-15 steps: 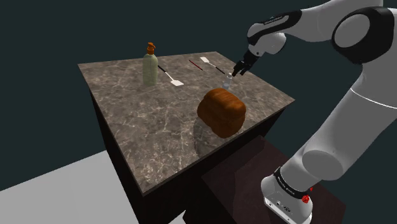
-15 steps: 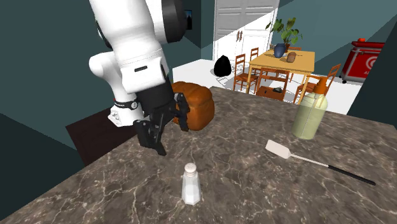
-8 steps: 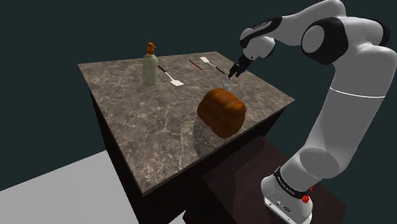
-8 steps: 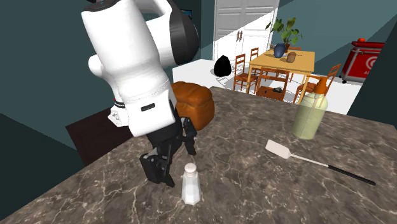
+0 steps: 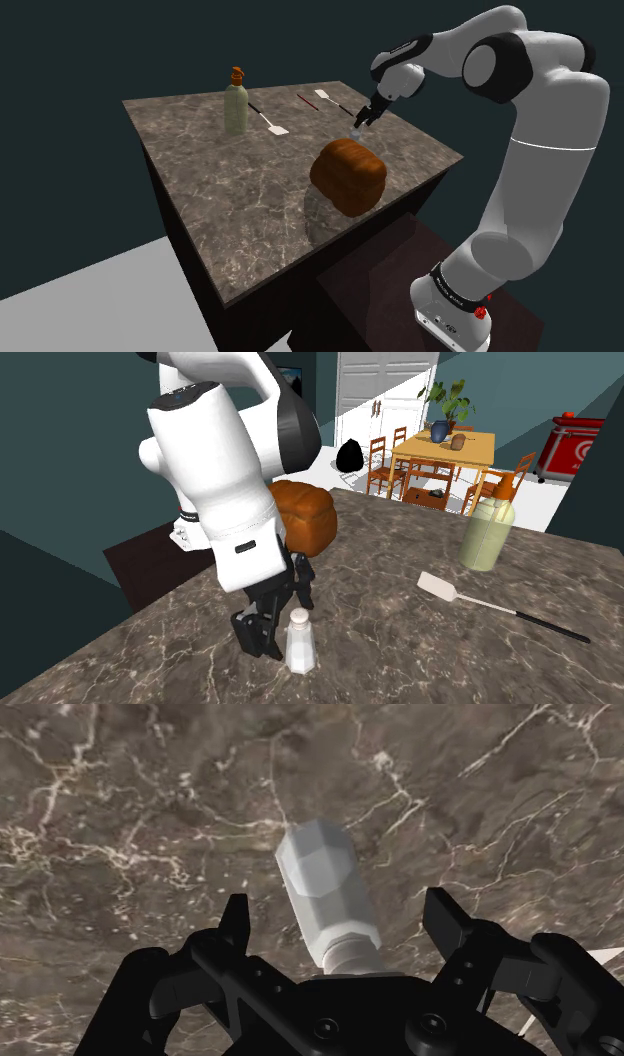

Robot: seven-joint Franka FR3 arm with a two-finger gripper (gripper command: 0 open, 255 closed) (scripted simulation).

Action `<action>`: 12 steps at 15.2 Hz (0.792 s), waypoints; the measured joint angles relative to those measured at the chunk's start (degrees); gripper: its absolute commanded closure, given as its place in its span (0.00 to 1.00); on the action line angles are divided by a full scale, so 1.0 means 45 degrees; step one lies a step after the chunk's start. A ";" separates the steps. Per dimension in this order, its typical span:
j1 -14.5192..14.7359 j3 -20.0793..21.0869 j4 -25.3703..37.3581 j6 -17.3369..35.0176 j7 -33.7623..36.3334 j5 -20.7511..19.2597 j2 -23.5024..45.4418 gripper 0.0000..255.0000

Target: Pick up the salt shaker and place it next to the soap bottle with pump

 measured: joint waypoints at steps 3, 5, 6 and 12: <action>-0.0003 0.0003 0.0004 0.0006 -0.0005 0.0007 0.0009 0.00; -0.0003 0.0003 0.0004 0.0006 -0.0005 0.0007 0.0009 1.00; -0.0005 0.0000 0.0006 0.0008 -0.0005 0.0007 0.0007 1.00; -0.0008 -0.0001 0.0013 0.0003 -0.0005 0.0006 0.0010 1.00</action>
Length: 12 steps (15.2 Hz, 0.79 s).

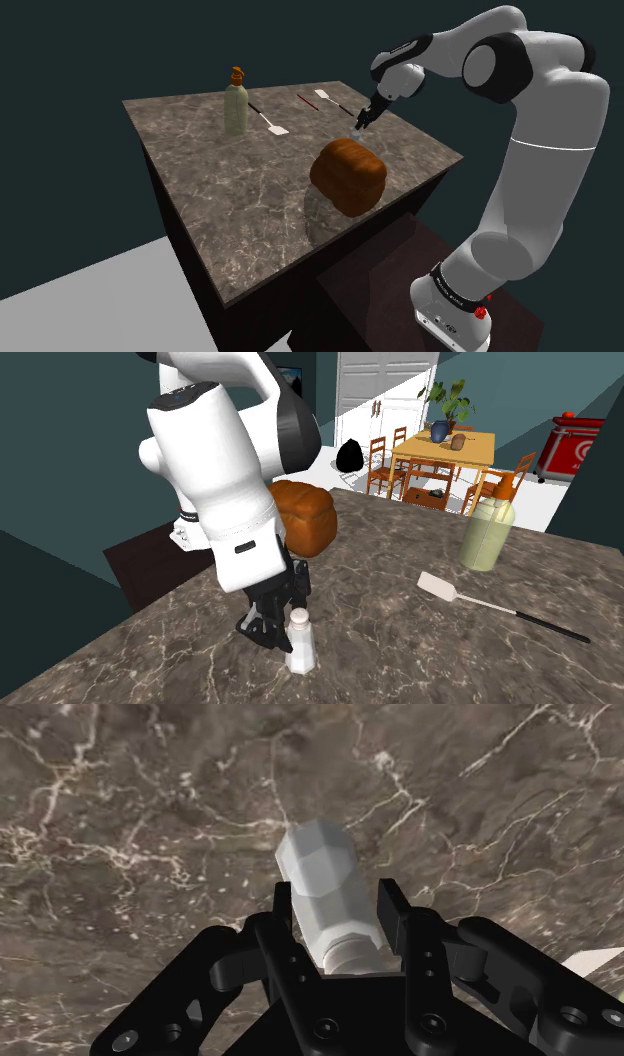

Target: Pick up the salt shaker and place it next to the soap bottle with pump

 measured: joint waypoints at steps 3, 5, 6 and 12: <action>0.0018 -0.0018 0.0022 -0.0059 0.0048 -0.0046 -0.0043 1.00; 0.0036 -0.0079 0.0103 -0.0242 0.0142 -0.0166 -0.0166 1.00; 0.0101 -0.0120 0.0113 -0.0348 0.0267 -0.0278 -0.0298 1.00; 0.0215 -0.0332 0.0454 -0.1080 0.0712 -0.0775 -0.0808 1.00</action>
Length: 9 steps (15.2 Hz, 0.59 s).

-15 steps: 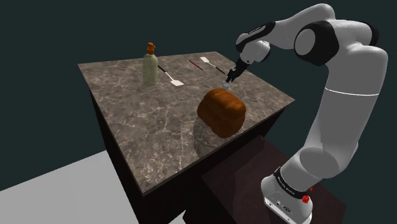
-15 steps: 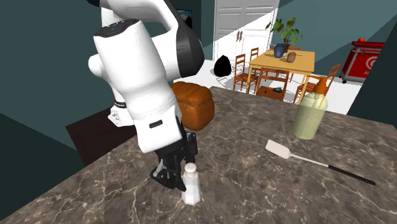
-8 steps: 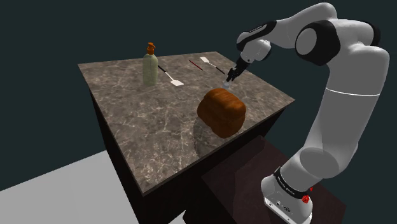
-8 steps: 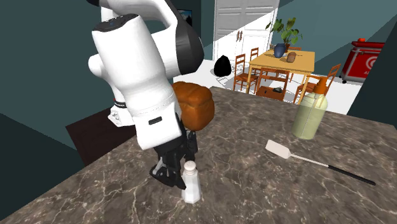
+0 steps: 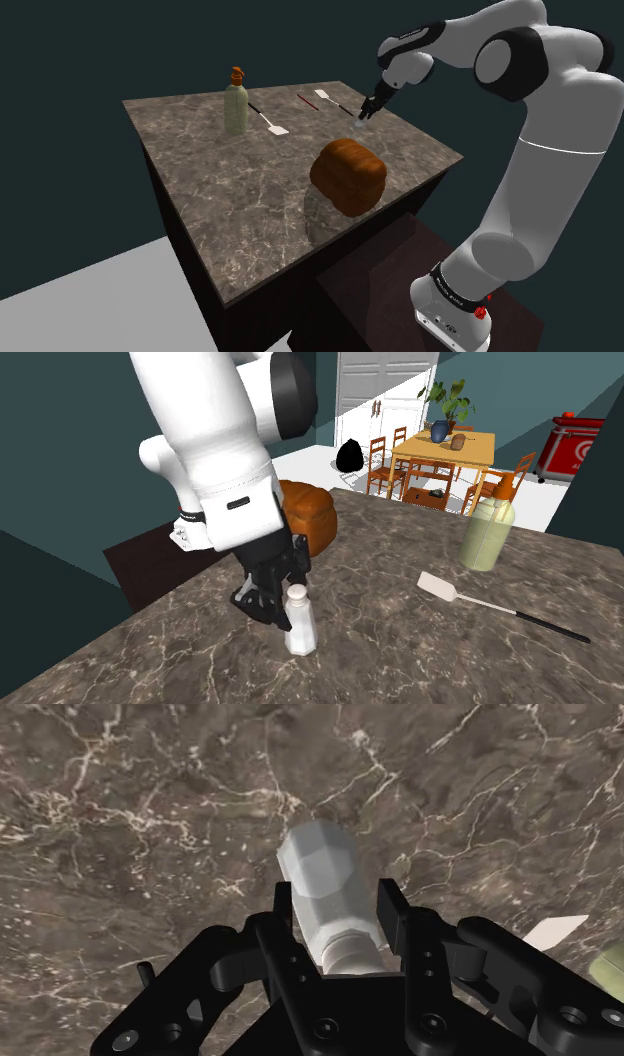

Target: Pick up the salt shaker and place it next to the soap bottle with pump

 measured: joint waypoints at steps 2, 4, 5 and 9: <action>0.0041 -0.0051 0.0154 -0.0249 0.0162 -0.0149 -0.0135 1.00; 0.0038 -0.0113 0.0293 -0.0505 0.0254 -0.0280 -0.0272 1.00; 0.0060 -0.0141 0.0333 -0.0614 0.0323 -0.0358 -0.0364 1.00; 0.0099 -0.0233 0.0737 -0.1194 0.0610 -0.0633 -0.0612 1.00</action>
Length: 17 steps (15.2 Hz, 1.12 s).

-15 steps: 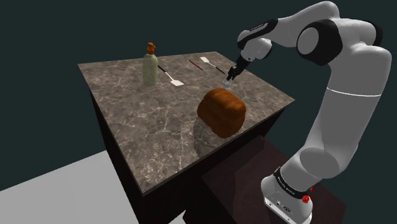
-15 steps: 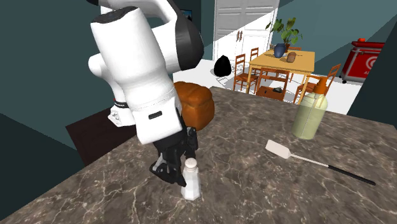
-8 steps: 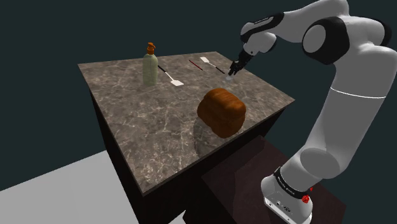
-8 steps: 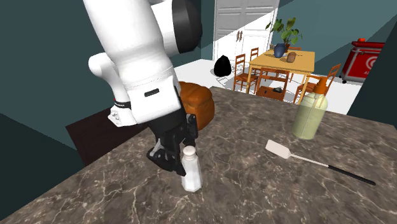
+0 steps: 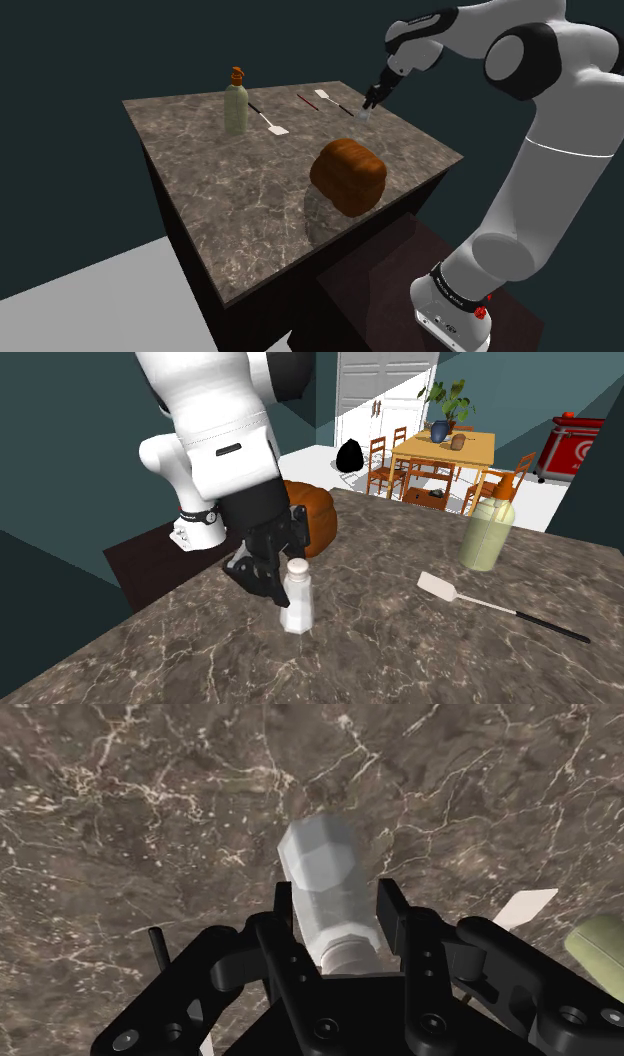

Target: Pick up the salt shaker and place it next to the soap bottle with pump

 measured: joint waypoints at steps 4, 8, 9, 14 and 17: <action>0.0018 -0.0063 0.0420 -0.0531 0.0237 -0.0204 -0.0166 1.00; 0.0019 -0.0127 0.0918 -0.1132 0.0473 -0.0402 -0.0323 1.00; 0.0033 -0.0139 0.1002 -0.1262 0.0538 -0.0457 -0.0386 1.00; 0.0015 -0.0196 0.1692 -0.2024 0.0803 -0.0640 -0.0513 1.00; 0.0036 -0.0222 0.2002 -0.2423 0.0974 -0.0762 -0.0646 1.00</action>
